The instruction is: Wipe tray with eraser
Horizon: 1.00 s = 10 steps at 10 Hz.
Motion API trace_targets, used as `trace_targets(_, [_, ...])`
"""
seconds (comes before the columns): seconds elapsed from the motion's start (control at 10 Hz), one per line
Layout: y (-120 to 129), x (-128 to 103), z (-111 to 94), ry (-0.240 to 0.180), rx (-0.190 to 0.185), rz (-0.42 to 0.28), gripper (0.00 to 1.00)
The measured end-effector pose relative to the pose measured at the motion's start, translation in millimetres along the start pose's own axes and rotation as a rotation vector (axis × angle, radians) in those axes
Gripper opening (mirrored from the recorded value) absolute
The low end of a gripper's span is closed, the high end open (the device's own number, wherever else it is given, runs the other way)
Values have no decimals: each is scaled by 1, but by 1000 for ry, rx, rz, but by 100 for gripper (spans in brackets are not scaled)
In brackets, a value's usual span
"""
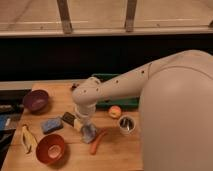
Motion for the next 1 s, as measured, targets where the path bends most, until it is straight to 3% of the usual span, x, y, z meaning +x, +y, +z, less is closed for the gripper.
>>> trace_targets(0.4, [-72,16,-26,21,-6,181,0])
trace_targets(0.6, [-108,43,-59,22,0,289,0])
trace_targets(0.7, [-121,53,-73,12,0,321,0])
trace_targets(0.9, [-143,79,-108,-51,-12,378,0])
trace_targets(1.0, [-144,81,-112,-62,-16,381,0])
